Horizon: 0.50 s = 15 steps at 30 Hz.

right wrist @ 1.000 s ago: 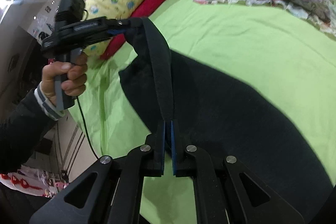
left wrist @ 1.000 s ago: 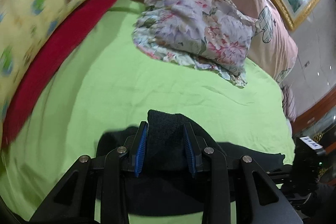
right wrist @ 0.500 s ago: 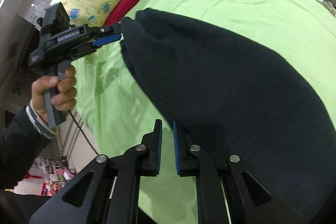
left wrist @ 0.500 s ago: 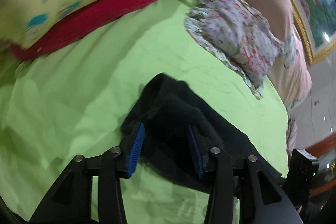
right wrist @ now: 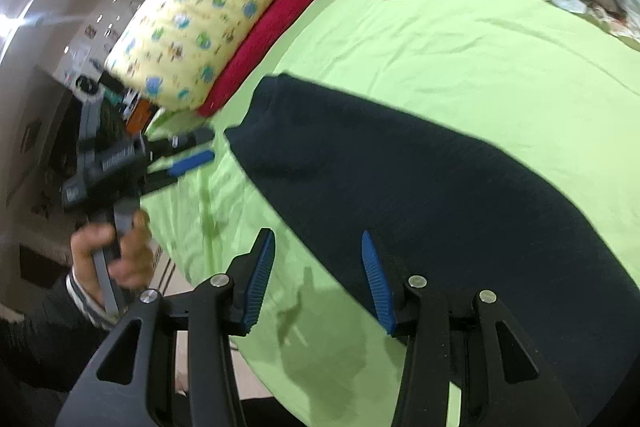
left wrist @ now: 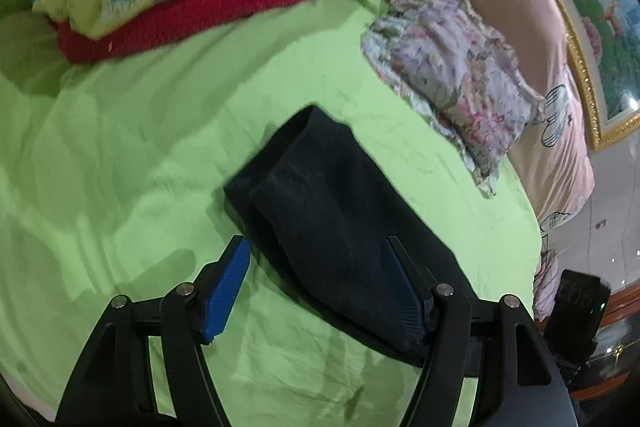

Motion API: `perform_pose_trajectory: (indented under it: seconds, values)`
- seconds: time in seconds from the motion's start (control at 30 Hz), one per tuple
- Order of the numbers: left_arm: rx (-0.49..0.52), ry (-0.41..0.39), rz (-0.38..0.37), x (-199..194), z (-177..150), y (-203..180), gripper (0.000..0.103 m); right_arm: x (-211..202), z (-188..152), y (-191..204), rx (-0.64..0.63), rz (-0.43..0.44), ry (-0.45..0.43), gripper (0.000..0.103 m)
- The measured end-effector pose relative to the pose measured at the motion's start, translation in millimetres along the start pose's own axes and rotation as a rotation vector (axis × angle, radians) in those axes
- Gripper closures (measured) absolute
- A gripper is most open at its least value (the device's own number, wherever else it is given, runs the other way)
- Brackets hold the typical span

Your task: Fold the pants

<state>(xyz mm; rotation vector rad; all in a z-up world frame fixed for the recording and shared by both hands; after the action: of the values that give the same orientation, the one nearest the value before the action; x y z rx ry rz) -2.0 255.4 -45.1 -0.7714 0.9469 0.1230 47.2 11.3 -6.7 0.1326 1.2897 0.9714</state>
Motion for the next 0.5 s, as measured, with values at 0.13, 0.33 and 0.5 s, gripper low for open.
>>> perform_pose_trajectory:
  seconds: [0.13,0.33,0.5]
  values:
    - [-0.01,0.026,0.01,9.8,-5.6,1.3,0.034,-11.9,7.8,-18.1,0.049,-0.041,-0.041,0.056]
    - [-0.038,0.041,0.017,21.6,-0.6,7.7,0.034,-23.4,27.3,-57.4,0.144,-0.097,-0.095,0.056]
    - [-0.047,0.061,0.021,33.1,5.4,9.3,0.034,-25.0,44.2,-85.5,0.203,-0.12,-0.136,0.056]
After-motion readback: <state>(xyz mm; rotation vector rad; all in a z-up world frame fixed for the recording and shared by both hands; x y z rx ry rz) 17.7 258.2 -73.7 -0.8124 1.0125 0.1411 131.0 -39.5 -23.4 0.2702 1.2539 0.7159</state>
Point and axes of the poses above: each gripper's, at about its wrist camera, not at the fingertips, and x roughly the way its jaws point, y to its left, z to its top, the point moved 4 cm from there along x, roughly the way its jaws point, and after that the axes turned 1 degree about x, right-handed, at the moved point
